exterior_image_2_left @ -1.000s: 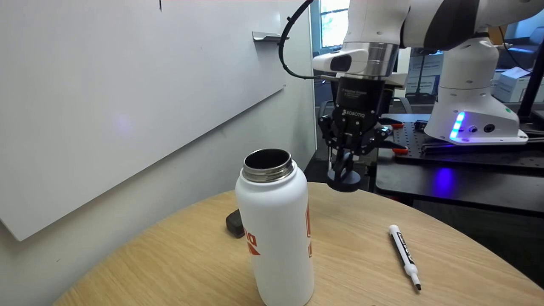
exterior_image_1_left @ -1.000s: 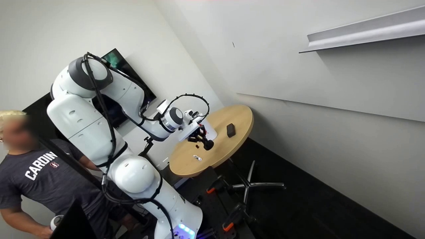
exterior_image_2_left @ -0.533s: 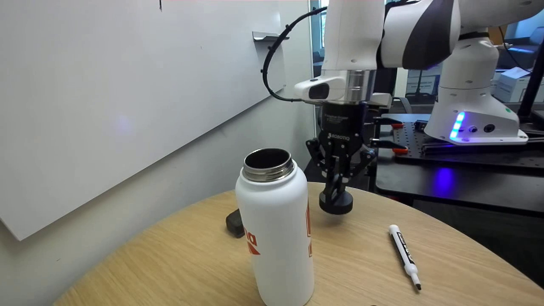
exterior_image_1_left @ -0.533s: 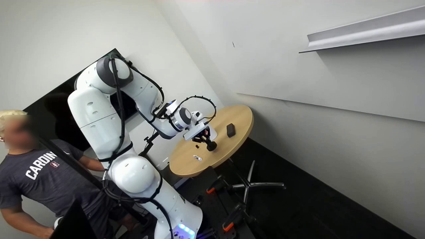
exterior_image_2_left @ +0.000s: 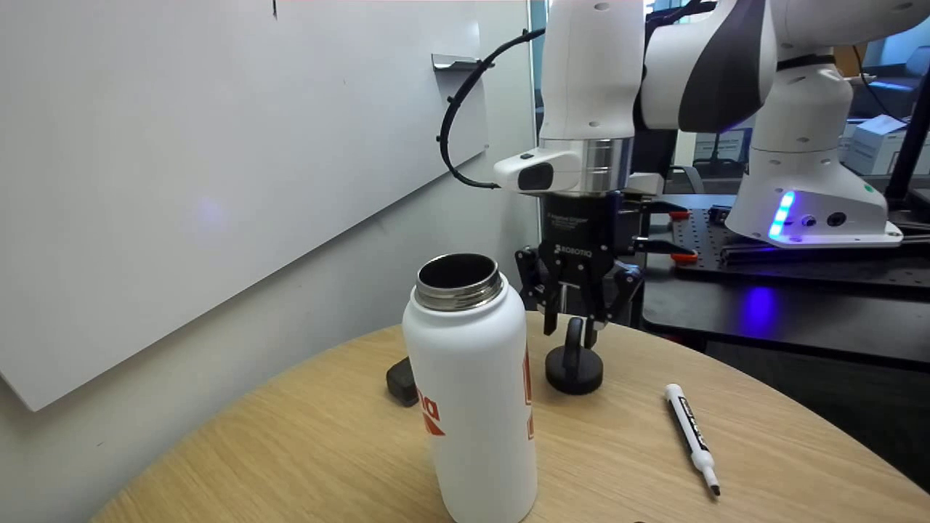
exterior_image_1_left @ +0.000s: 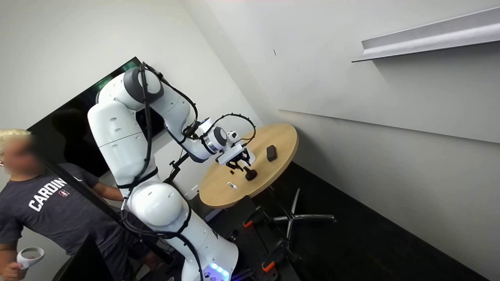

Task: Remove the lid from the white bottle

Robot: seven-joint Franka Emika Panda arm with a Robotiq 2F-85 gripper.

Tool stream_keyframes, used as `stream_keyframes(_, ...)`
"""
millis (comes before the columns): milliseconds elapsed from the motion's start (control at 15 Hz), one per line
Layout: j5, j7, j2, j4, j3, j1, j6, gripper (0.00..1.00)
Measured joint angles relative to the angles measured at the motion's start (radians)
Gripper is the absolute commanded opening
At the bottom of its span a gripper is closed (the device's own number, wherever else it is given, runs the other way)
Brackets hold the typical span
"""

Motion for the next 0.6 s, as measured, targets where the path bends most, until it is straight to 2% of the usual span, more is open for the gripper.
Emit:
stream_keyframes(133,0.004,0.002,-0.078,-0.024,0.012,0.015,-0.068,0.98)
stream_keyframes(267,0.017,0.003,-0.181,-0.057,0.043,0.022,-0.151,1.0)
stream_keyframes(400,0.078,-0.015,-0.289,-0.09,0.087,0.023,-0.211,1.0)
stream_keyframes(600,0.273,-0.113,-0.452,-0.129,0.114,0.05,-0.236,1.0)
